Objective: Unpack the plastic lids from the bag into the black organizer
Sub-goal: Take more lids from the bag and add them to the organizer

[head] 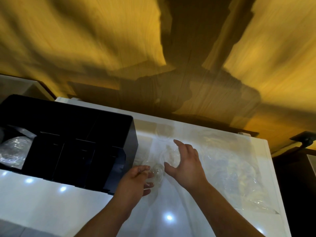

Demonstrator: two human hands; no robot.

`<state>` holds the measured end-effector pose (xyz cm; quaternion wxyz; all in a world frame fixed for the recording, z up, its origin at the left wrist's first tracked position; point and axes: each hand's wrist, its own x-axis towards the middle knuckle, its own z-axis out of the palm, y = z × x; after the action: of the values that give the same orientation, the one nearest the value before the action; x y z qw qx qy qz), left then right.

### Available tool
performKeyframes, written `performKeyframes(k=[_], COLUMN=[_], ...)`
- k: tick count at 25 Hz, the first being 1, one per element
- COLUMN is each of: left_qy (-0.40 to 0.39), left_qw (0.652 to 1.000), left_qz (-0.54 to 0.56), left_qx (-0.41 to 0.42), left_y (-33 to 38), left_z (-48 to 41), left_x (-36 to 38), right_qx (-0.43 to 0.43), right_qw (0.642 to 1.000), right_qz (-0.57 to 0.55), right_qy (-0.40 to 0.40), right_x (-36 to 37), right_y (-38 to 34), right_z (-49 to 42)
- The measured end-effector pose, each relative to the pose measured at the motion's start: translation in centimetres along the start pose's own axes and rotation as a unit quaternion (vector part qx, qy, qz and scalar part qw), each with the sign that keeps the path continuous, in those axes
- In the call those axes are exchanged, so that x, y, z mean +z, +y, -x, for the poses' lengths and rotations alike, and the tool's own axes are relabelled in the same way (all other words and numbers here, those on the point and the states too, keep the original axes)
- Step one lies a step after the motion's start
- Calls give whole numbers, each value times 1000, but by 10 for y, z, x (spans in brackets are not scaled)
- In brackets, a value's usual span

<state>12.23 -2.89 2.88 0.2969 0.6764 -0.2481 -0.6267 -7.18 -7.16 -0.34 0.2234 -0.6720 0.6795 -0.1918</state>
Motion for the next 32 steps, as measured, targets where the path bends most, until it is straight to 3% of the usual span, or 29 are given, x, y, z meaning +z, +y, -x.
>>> performKeyframes(k=[2,5,12,18,21,25,29,32], left_qy=[-10,-46,-80,-70,-49,-52,-60,-56], left_qw=[1000,998,995,997,999,999,998,998], left_qz=[24,35,59,-13,5,6,8,5], left_qx=[-14,-23,-28,4,4,3,3,-2], left_y=[3,3,-4,-6,-6,-7,-6,-5], left_z=[-1,0,2,-10,-16,-24,-25,-26], left_x=[5,11,14,10,8,10,11,11], right_qx=[-23,-90,-107,-124,-74,28,33,18], right_qw=[999,995,993,989,994,933,887,893], right_qz=[-33,-22,-25,-58,75,318,404,396], right_qy=[25,-20,-37,-57,-14,-168,-222,-215], right_x=[-8,-8,-2,-10,-24,-21,-17,-24], right_y=[-10,-19,-16,-9,7,25,41,41], right_z=[23,44,48,33,-5,-45,-54,-56])
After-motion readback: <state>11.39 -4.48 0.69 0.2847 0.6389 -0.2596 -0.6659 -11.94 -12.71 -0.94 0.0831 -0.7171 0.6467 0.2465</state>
